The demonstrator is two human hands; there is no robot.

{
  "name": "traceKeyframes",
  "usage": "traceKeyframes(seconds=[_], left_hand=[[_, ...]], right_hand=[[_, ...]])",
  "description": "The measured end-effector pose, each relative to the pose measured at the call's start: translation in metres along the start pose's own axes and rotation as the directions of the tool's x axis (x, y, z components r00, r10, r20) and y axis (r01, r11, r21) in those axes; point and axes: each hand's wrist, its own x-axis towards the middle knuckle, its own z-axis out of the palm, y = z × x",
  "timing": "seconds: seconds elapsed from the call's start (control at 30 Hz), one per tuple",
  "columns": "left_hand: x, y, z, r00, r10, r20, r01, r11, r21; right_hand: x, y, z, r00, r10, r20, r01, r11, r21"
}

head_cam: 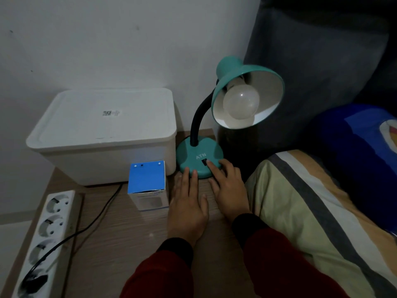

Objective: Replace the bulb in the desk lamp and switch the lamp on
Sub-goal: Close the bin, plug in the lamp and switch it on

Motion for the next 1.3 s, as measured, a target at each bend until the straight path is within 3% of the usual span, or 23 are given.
traceKeyframes(seconds=[0.17,0.37,0.67,1.3], left_hand=[[0.004,-0.002,0.004,0.999,-0.051,0.004,0.05,0.995,0.087],[0.004,-0.002,0.006,0.998,-0.056,-0.025,0.057,0.996,0.07],[0.004,-0.002,0.007,0.998,-0.052,-0.019,0.053,0.996,0.069],[0.003,-0.001,0.007,0.998,-0.053,-0.035,0.055,0.997,0.053]], right_hand=[[0.001,0.001,0.004,1.0,0.004,-0.015,-0.004,1.0,-0.029],[-0.002,0.0,0.004,0.989,-0.006,-0.148,0.011,0.999,0.036],[-0.002,0.003,0.009,0.978,-0.042,-0.205,0.035,0.999,-0.039],[0.0,0.004,0.011,0.98,-0.051,-0.193,0.037,0.997,-0.073]])
